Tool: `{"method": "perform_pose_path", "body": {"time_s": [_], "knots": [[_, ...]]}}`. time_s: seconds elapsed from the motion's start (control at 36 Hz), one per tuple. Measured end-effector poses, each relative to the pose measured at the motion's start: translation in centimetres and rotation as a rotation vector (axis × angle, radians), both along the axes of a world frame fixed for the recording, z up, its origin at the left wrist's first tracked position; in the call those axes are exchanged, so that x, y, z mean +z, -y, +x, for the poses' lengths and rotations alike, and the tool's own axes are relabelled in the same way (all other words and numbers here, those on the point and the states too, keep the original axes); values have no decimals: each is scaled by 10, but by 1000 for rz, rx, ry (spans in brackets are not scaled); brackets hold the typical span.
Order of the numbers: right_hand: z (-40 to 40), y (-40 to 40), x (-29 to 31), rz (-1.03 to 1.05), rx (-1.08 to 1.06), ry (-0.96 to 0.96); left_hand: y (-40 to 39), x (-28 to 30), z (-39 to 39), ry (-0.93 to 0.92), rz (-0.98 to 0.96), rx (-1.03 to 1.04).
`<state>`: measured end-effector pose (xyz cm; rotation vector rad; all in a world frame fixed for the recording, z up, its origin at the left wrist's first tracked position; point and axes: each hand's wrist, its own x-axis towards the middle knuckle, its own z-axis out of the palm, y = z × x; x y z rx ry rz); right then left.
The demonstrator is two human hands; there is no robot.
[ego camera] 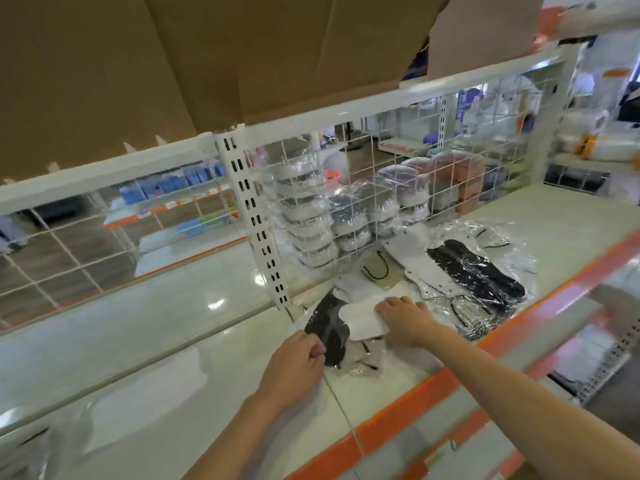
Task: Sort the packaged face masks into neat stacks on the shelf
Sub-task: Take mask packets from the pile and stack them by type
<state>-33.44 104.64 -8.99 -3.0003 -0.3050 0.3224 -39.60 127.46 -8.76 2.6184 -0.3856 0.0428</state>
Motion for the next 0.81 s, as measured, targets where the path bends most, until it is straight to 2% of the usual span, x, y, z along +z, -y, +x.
{"method": "perform_pose_path", "body": {"time_s": [0.19, 0.31, 0.42, 0.47, 0.56, 0.61, 0.67, 0.72, 0.81], "knots": [[9, 10, 7, -200, 209, 30, 35, -11, 8, -114, -86, 70], [9, 7, 7, -152, 219, 173, 44, -12, 12, -159, -137, 120], [11, -2, 11, 92, 155, 214, 48, -7, 15, -230, -266, 210], [16, -6, 15, 243, 105, 141, 50, -4, 15, -273, -348, 259], [17, -11, 30, 497, 38, 6, 51, 3, 18, -339, -592, 382], [13, -16, 41, 677, 2, -114, 53, 7, 17, -395, -788, 421], [7, -23, 46, 999, -20, -428, 56, 14, 15, -448, -960, 343], [3, -30, 46, 1184, 6, -673, 57, 15, 14, -441, -1078, 265], [2, -37, 41, 1243, 31, -639, 57, 21, 8, -436, -1316, 319]]}}
